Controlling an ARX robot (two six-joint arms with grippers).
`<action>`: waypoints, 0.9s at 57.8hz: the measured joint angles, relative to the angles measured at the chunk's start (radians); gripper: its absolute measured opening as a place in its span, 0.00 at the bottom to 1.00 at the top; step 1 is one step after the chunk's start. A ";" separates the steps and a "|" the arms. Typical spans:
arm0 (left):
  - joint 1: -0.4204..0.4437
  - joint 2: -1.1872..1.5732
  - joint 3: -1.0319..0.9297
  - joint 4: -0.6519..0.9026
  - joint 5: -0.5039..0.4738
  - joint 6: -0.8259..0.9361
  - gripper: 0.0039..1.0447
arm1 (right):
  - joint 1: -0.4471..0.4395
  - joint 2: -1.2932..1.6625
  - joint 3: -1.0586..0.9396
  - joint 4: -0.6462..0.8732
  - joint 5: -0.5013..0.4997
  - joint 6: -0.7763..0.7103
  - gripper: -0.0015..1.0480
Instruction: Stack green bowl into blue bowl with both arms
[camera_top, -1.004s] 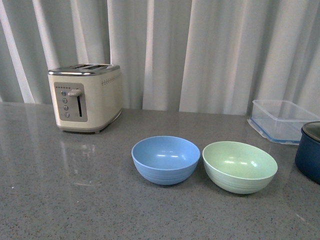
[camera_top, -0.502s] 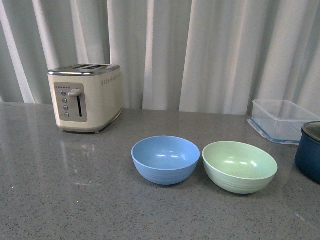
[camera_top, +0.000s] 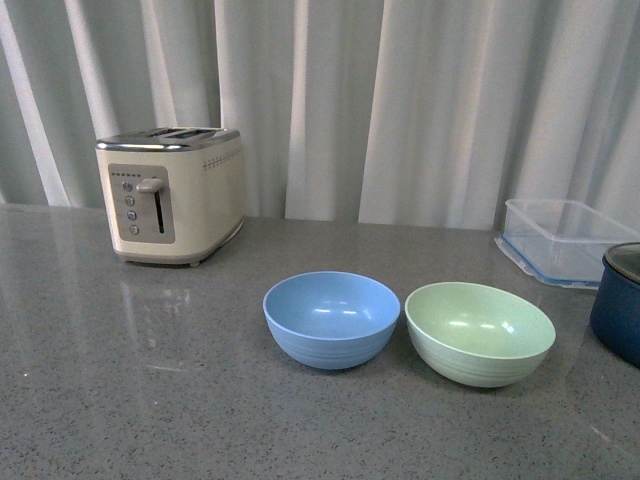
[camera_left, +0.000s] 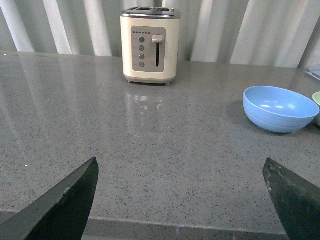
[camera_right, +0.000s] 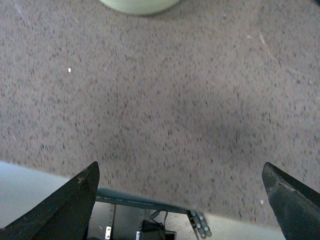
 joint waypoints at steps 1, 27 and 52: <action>0.000 0.000 0.000 0.000 0.000 0.000 0.93 | 0.002 0.032 0.023 0.006 0.000 0.001 0.90; 0.000 0.000 0.000 0.000 0.000 0.000 0.94 | -0.003 0.493 0.397 0.055 -0.038 0.044 0.90; 0.000 0.000 0.000 0.000 0.000 0.000 0.94 | -0.042 0.685 0.585 0.058 -0.053 0.030 0.90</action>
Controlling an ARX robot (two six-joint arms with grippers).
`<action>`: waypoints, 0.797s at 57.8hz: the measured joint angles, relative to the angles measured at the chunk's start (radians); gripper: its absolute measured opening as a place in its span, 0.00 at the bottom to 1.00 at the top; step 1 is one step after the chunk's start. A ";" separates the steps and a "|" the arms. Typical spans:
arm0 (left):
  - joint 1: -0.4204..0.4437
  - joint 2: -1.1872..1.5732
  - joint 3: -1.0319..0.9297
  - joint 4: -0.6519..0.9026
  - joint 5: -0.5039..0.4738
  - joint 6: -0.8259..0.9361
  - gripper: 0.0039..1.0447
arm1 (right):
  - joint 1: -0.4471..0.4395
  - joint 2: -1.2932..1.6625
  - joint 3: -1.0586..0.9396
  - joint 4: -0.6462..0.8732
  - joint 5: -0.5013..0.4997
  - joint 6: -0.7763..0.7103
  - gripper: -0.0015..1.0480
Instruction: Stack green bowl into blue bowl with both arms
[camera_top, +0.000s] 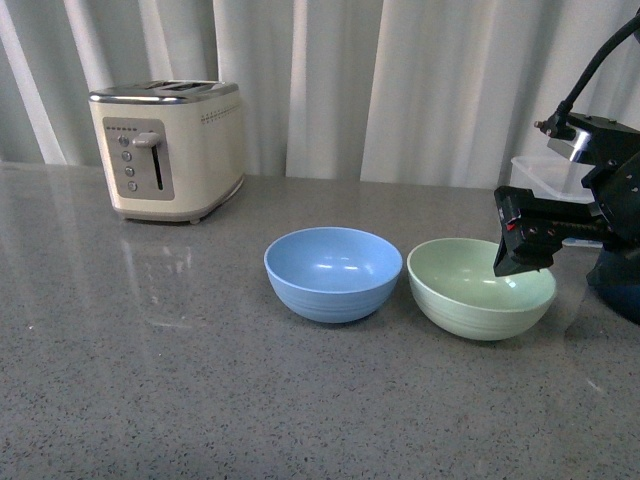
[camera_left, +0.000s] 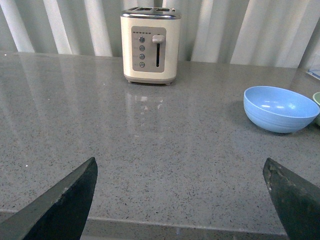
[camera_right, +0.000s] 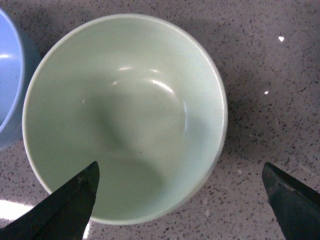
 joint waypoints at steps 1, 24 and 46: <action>0.000 0.000 0.000 0.000 0.000 0.000 0.94 | -0.002 0.005 0.006 0.000 0.000 -0.004 0.90; 0.000 0.000 0.000 0.000 0.000 0.000 0.94 | -0.018 0.069 0.038 0.017 -0.027 -0.027 0.90; 0.000 0.000 0.000 0.000 0.000 0.000 0.94 | -0.037 0.111 0.046 0.036 -0.049 -0.047 0.90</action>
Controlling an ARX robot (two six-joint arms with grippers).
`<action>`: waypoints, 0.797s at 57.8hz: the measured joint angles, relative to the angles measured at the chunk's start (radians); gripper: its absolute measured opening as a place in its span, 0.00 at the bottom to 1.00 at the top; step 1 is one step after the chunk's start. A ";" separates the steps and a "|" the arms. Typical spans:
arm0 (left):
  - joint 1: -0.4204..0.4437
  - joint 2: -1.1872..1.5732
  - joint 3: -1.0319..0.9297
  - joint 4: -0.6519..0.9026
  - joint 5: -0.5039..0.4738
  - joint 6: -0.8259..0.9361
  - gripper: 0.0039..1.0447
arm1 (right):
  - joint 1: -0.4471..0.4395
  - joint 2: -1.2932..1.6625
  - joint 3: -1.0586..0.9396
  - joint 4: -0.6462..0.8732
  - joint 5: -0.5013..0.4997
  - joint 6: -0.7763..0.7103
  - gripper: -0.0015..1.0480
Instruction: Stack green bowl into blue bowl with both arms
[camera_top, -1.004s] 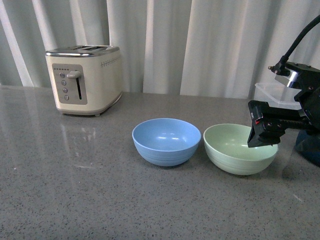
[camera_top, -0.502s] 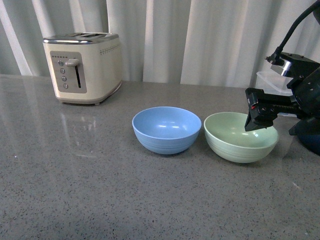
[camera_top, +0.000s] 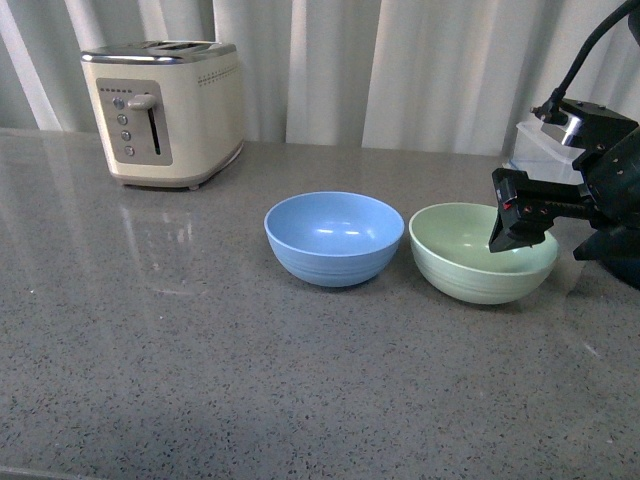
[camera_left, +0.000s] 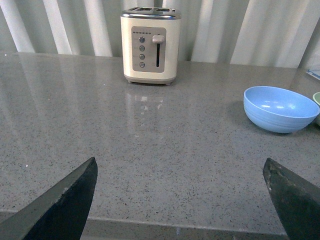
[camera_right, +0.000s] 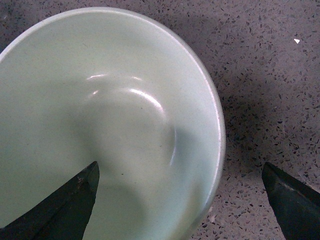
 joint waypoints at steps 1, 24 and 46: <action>0.000 0.000 0.000 0.000 0.000 0.000 0.94 | 0.000 0.002 0.000 0.003 -0.001 -0.002 0.90; 0.000 0.000 0.000 0.000 0.000 0.000 0.94 | -0.002 0.011 -0.029 0.062 -0.014 -0.011 0.61; 0.000 0.000 0.000 0.000 0.000 0.000 0.94 | -0.019 0.009 -0.062 0.082 -0.016 -0.016 0.10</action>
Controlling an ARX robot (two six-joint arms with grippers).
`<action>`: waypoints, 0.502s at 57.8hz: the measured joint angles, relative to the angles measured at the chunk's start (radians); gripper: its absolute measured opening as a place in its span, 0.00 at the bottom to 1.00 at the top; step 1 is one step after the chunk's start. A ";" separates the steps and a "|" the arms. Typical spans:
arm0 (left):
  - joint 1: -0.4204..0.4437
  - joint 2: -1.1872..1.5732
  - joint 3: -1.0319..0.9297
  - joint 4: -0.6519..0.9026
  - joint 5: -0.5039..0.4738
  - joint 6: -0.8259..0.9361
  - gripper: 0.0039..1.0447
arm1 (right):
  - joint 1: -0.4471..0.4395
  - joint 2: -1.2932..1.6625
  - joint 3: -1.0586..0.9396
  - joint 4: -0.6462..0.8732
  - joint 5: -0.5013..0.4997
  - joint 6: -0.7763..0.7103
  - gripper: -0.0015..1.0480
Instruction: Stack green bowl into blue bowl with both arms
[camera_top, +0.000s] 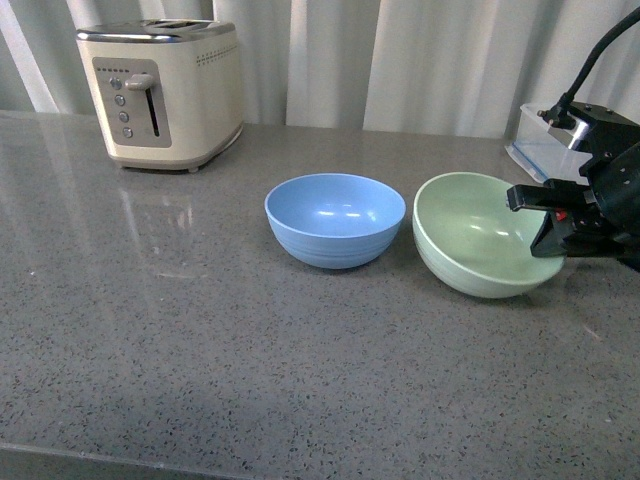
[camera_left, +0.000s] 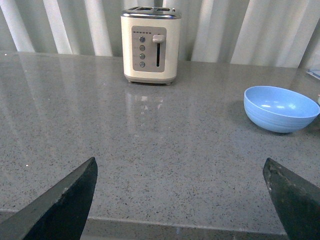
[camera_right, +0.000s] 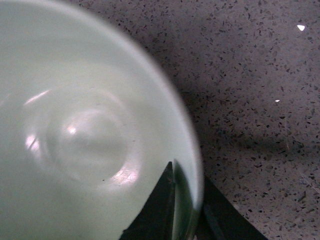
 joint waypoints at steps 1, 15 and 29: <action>0.000 0.000 0.000 0.000 0.000 0.000 0.94 | -0.003 -0.002 -0.002 0.000 -0.004 0.000 0.07; 0.000 0.000 0.000 0.000 0.000 0.000 0.94 | -0.029 -0.042 0.018 -0.013 -0.007 -0.033 0.01; 0.000 0.000 0.000 0.000 0.000 0.000 0.94 | 0.006 -0.066 0.144 -0.083 -0.069 -0.039 0.01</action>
